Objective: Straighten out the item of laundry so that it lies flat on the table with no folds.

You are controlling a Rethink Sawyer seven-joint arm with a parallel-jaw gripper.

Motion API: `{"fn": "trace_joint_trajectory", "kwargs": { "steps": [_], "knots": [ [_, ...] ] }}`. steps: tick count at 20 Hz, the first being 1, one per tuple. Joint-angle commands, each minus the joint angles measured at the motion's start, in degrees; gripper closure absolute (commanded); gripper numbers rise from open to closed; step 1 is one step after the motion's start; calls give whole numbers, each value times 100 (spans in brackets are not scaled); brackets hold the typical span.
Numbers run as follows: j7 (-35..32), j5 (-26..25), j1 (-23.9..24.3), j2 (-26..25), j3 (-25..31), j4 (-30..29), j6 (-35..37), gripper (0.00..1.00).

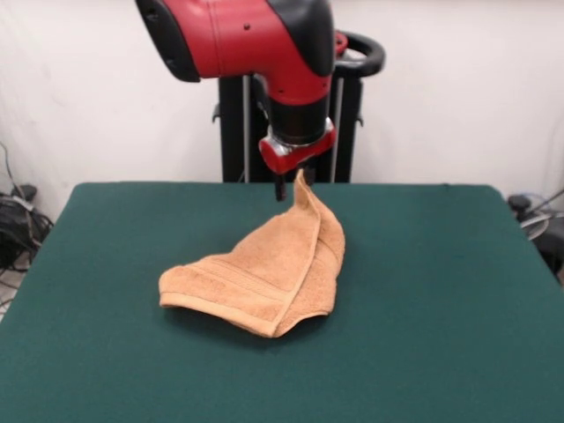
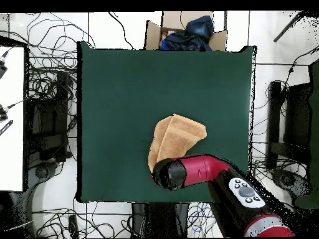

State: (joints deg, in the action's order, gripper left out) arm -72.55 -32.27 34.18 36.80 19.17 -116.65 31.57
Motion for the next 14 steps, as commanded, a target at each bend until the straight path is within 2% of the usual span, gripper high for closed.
{"fn": "trace_joint_trajectory", "kwargs": {
  "steps": [1, 14],
  "knots": [
    [-311, -15, -188, -122, 195, 230, 164, 100],
    [-31, 187, -67, -307, 363, 291, 637, 100]
  ]
}}
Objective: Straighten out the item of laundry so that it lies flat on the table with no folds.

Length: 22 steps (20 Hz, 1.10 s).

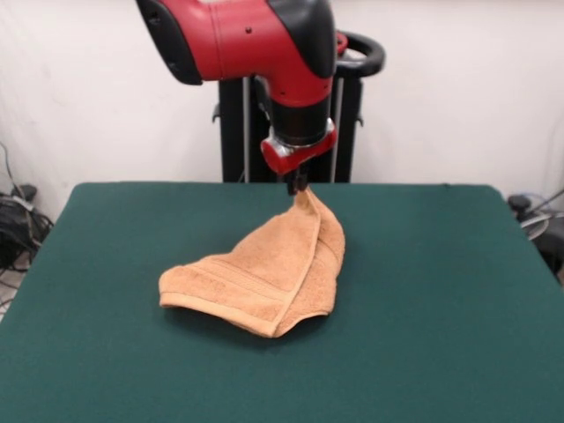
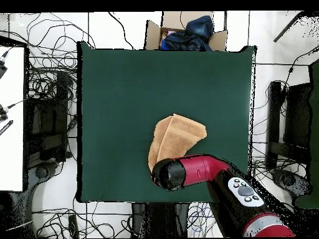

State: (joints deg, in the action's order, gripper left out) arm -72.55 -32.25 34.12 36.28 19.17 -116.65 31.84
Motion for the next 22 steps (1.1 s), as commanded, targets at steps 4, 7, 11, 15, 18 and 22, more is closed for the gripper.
{"fn": "trace_joint_trajectory", "kwargs": {
  "steps": [4, 7, 11, 15, 18, 22],
  "knots": [
    [-58, 186, -58, -334, 395, 326, 534, 100],
    [-85, 183, -54, -297, 390, 289, 497, 100],
    [-95, 180, -76, -261, 388, 265, 500, 100],
    [-91, 182, -59, -253, 404, 229, 471, 0],
    [-88, 193, -47, -254, 412, 207, 478, 0],
    [-96, 208, -56, -273, 404, 202, 509, 0]
  ]
}}
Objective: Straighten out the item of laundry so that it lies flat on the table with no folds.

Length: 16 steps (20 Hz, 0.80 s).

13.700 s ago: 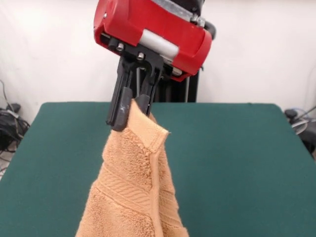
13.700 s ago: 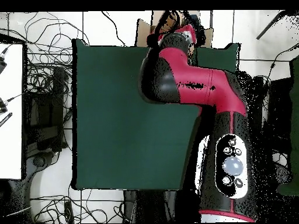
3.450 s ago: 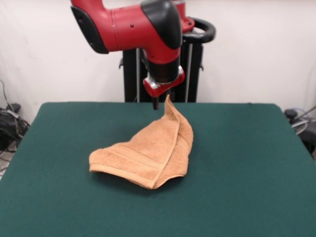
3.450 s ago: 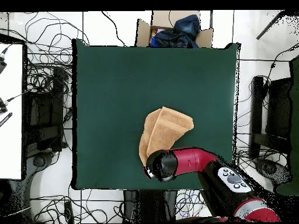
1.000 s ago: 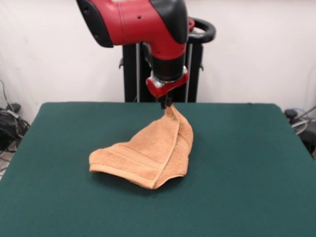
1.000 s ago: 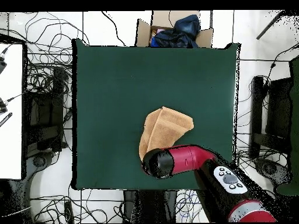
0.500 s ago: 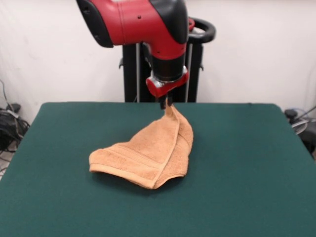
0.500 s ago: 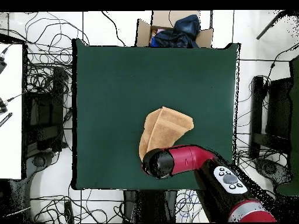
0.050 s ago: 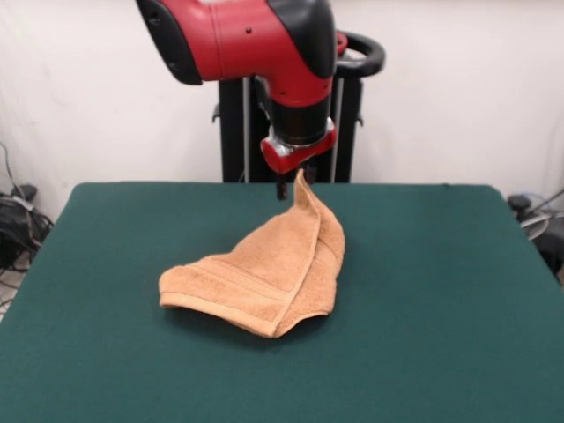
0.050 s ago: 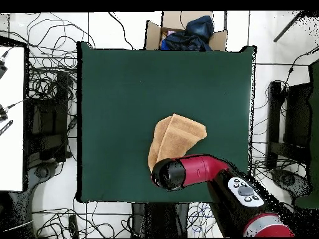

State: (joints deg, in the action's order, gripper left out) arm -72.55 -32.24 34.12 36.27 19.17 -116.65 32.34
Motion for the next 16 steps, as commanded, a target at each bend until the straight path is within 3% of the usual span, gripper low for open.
{"fn": "trace_joint_trajectory", "kwargs": {
  "steps": [1, 16],
  "knots": [
    [-94, 211, -55, -275, 407, 198, 465, 0],
    [-62, 100, 25, -718, 387, 300, 251, 0]
  ]
}}
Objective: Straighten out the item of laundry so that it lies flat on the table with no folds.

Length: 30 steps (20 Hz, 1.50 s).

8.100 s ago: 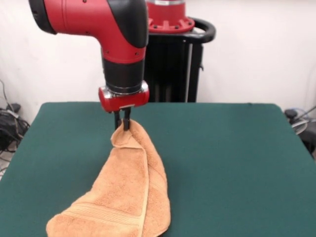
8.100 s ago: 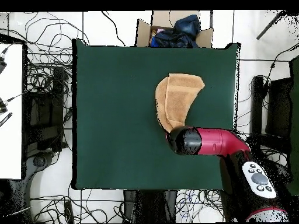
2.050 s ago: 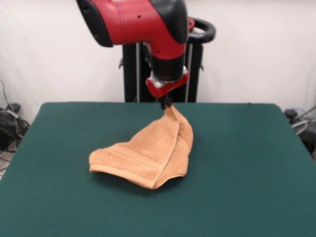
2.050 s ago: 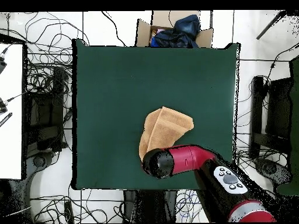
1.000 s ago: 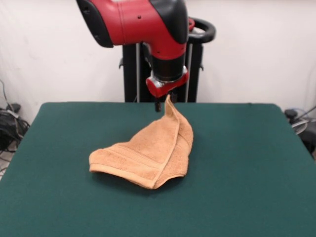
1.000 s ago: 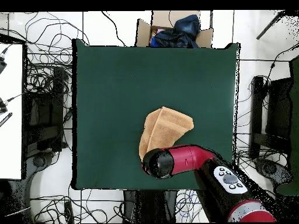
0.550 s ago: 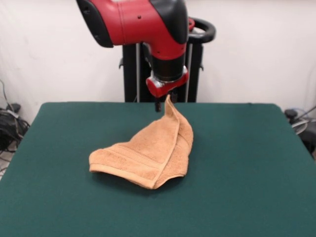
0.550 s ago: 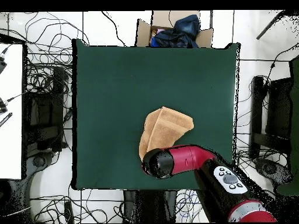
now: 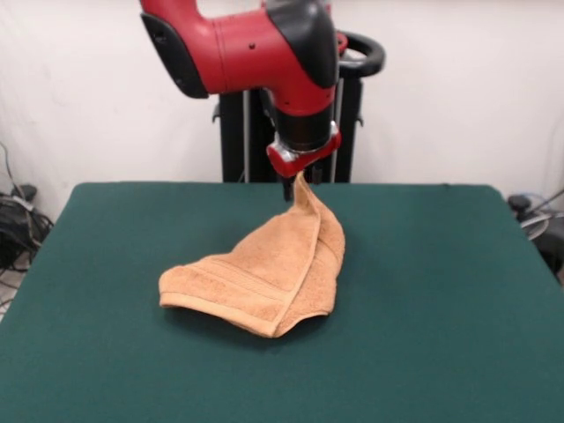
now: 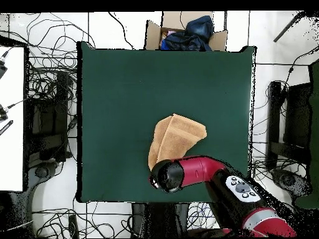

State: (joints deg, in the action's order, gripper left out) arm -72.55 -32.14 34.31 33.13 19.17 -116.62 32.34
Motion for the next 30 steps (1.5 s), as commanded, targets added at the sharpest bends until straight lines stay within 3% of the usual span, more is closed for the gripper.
{"fn": "trace_joint_trajectory", "kwargs": {
  "steps": [1, 16, 17, 30],
  "knots": [
    [-59, 77, 12, -430, 382, 309, 241, 0],
    [-87, -29, -82, -559, 272, 455, 285, 0],
    [-91, -25, -92, -557, 271, 460, 294, 100],
    [-195, 82, -166, -457, 330, 494, 262, 100]
  ]
}}
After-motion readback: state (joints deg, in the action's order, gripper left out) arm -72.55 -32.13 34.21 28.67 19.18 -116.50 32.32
